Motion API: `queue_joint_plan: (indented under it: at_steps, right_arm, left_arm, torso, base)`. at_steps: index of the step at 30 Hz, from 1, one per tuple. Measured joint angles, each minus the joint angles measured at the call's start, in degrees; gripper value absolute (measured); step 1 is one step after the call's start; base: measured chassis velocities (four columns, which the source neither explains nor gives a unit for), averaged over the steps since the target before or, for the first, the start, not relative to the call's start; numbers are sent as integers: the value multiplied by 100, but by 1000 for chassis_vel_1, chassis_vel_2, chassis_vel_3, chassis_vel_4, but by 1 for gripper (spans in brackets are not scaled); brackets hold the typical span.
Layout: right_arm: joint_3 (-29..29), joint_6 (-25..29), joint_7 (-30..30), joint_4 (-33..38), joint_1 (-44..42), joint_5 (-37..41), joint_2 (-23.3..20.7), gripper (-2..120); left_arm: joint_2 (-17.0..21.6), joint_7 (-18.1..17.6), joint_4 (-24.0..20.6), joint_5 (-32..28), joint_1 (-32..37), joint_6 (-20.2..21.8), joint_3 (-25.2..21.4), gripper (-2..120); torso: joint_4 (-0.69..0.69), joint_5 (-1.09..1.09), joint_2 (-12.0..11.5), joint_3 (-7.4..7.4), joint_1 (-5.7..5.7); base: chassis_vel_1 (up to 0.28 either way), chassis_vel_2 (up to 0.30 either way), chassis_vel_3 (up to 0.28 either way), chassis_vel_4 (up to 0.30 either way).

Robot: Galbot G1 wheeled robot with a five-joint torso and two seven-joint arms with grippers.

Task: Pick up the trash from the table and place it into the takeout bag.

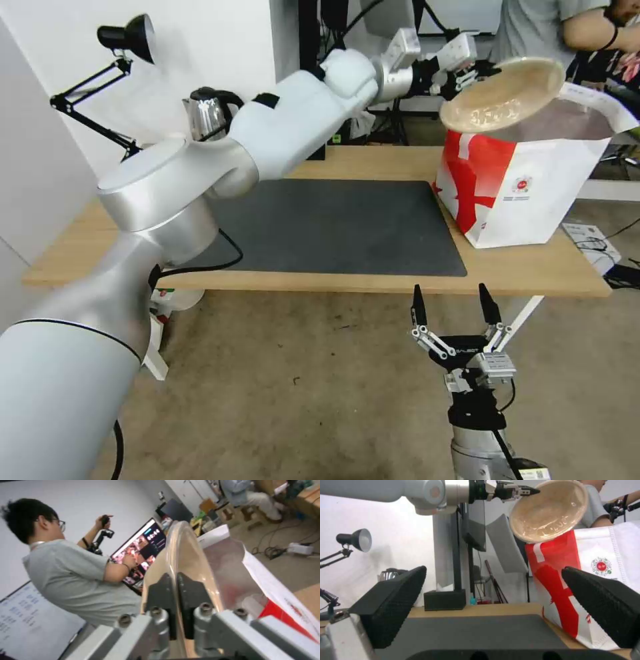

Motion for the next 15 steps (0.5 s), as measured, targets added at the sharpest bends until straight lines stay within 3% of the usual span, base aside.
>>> queue_joint_plan:
  at_steps: [7,14,15]
  right_arm:
    - [0,0,0,0,0,0,0,100]
    - [0,0,0,0,0,0,0,100]
    - [0,0,0,0,0,0,0,100]
  left_arm:
    - [0,-376,-19,132,-42,-27,65,33]
    - [0,-467,1,193,-43,-43,72,51]
    - [0,-494,22,226,-38,-47,73,58]
  torso:
    - [0,0,0,0,0]
    - [0,0,0,0,0]
    - [0,0,0,0,0]
  base:
    - [0,0,0,0]
    - [0,0,0,0]
    - [0,0,0,0]
